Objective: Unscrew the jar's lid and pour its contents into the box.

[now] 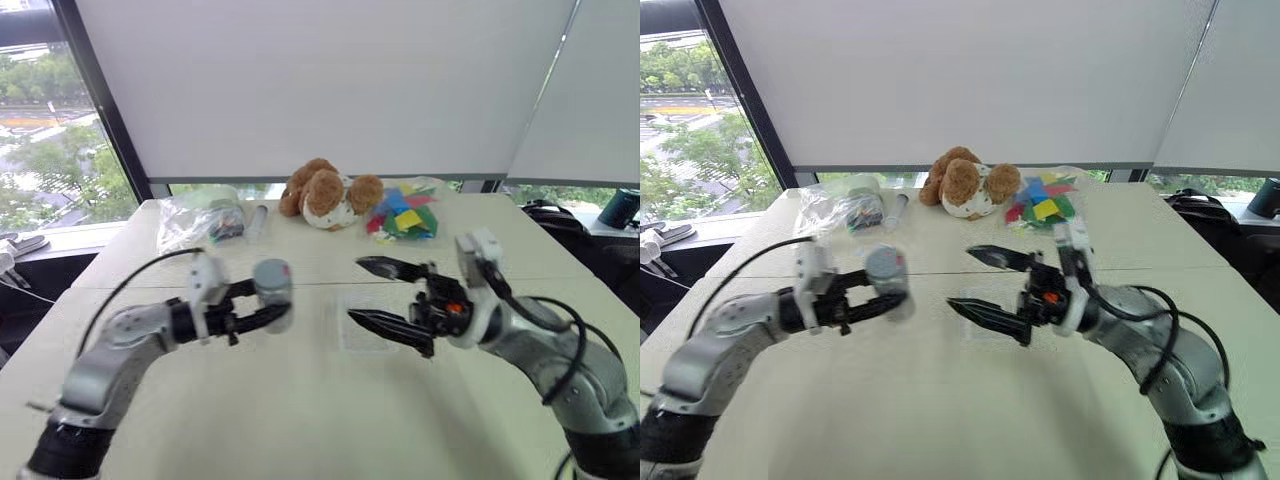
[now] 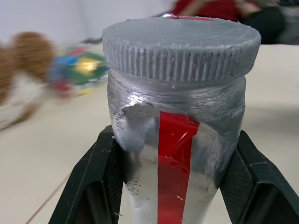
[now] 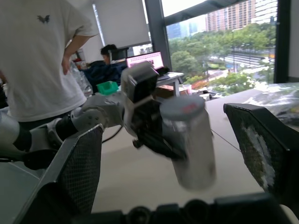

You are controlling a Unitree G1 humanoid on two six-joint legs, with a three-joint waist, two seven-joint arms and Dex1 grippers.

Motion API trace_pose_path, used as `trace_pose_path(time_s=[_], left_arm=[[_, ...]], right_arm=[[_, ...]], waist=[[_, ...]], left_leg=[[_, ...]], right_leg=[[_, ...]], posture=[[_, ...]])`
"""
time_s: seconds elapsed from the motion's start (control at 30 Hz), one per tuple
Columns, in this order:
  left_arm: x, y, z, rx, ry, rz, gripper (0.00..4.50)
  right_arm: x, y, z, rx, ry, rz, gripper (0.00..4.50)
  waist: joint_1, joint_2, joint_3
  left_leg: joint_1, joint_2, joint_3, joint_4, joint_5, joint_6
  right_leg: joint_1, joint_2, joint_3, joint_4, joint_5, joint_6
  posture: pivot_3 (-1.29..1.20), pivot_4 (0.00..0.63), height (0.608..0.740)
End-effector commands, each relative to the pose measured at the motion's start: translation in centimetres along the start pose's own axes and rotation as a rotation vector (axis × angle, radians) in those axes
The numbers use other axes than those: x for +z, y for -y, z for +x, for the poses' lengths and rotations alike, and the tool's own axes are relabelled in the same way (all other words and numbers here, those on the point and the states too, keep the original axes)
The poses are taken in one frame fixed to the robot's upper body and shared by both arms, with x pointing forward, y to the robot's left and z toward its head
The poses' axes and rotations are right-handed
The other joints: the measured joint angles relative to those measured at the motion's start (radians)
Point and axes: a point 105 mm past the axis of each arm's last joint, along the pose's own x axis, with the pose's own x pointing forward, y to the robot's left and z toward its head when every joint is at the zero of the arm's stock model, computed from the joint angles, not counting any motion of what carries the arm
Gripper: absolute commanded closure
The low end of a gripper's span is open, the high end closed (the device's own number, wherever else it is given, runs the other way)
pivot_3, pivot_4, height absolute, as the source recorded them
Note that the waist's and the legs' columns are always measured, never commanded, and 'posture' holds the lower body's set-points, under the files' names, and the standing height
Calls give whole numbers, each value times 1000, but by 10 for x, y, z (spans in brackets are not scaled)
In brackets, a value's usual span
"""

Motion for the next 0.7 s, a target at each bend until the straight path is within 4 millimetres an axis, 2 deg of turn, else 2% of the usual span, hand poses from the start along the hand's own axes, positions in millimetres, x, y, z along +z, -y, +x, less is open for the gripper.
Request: trace_pose_path(time_s=[0.03, 0.13, 0.33, 0.67, 0.7], left_arm=[[6, 4, 12, -47, 8, 32, 2439], [4, 9, 23, -79, 20, 30, 2439], [1, 13, 30, -89, 34, 8, 2439], [1, 18, 31, -87, 45, 3, 2439], [1, 18, 32, -87, 46, 3, 2439]], right_arm=[[2, 1, 15, 14, -28, -17, 0], [0, 7, 25, 9, -60, -42, 0], [-10, 11, 37, 16, -111, -102, 0], [-23, 17, 36, 22, -134, -106, 0], [-24, 18, 35, 23, -135, -106, 246]], waist=[[0, 0, 0], [1, 0, 0], [-1, 0, 0], [-4, 0, 0], [-4, 0, 0]], left_leg=[[0, 0, 0, 0, 0, 0], [-1, 0, 0, -1, 0, 0], [-1, -1, 0, 0, 0, 0], [-1, -1, 0, 0, 0, 0], [-1, -1, 0, 0, 0, 0]], right_leg=[[0, 0, 0, 0, 0, 1], [-1, 0, 0, 0, 2, 3], [-1, 0, -1, 0, 2, 4], [-1, 0, -1, 1, 2, 4], [-1, 0, -1, 1, 2, 4]], posture=[[0, 150, 740], [0, 150, 740], [0, 150, 740], [0, 150, 740], [0, 150, 740]])
